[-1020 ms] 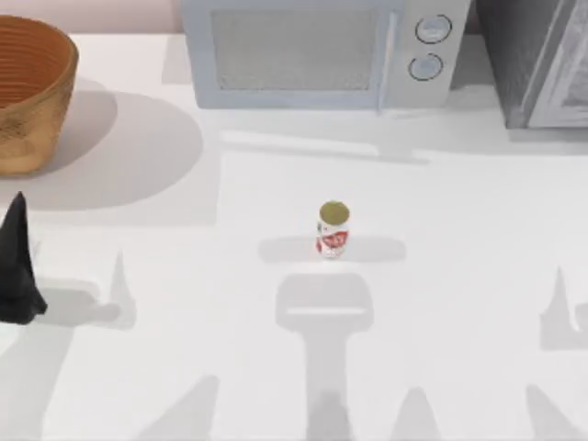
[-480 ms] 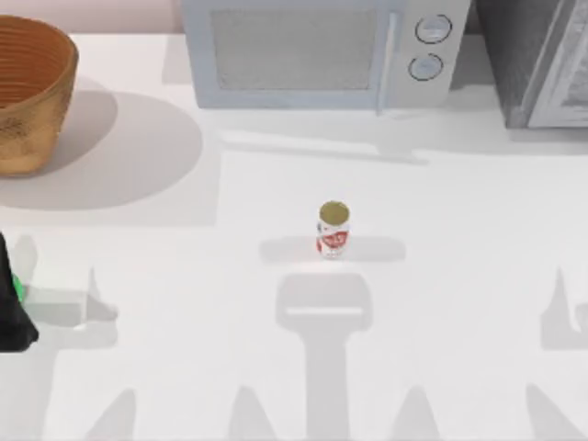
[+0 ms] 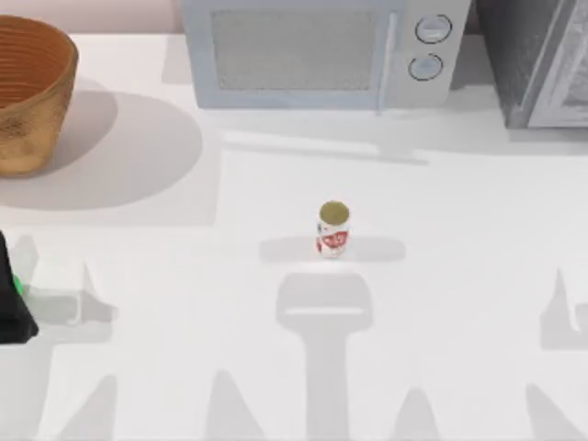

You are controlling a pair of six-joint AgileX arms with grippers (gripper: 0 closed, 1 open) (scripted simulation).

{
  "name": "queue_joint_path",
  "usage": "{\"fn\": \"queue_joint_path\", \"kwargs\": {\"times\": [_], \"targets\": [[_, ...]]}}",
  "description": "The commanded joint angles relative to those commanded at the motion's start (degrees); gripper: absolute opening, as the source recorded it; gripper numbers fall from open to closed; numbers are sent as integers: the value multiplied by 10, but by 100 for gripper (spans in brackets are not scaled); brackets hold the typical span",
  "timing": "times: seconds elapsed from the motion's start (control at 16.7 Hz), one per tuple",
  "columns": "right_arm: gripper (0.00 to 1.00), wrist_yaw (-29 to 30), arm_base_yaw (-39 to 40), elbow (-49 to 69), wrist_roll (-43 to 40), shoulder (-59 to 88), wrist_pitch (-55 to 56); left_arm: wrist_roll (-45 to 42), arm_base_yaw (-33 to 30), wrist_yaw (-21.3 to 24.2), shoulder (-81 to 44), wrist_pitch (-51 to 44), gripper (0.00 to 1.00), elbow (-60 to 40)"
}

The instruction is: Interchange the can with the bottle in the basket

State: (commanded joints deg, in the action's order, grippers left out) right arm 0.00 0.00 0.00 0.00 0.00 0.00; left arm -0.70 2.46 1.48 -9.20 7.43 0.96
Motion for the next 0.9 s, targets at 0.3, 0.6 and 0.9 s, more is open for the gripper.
{"fn": "queue_joint_path", "kwargs": {"times": [0.3,0.6,0.9], "targets": [[100,0,0,0,0,0,0,-16,40,45,-197,169,100,11],[100,0,0,0,0,0,0,-35,84,100,-431,369,100,20],[100,0,0,0,0,0,0,-50,124,143,-630,532,100,31]]}}
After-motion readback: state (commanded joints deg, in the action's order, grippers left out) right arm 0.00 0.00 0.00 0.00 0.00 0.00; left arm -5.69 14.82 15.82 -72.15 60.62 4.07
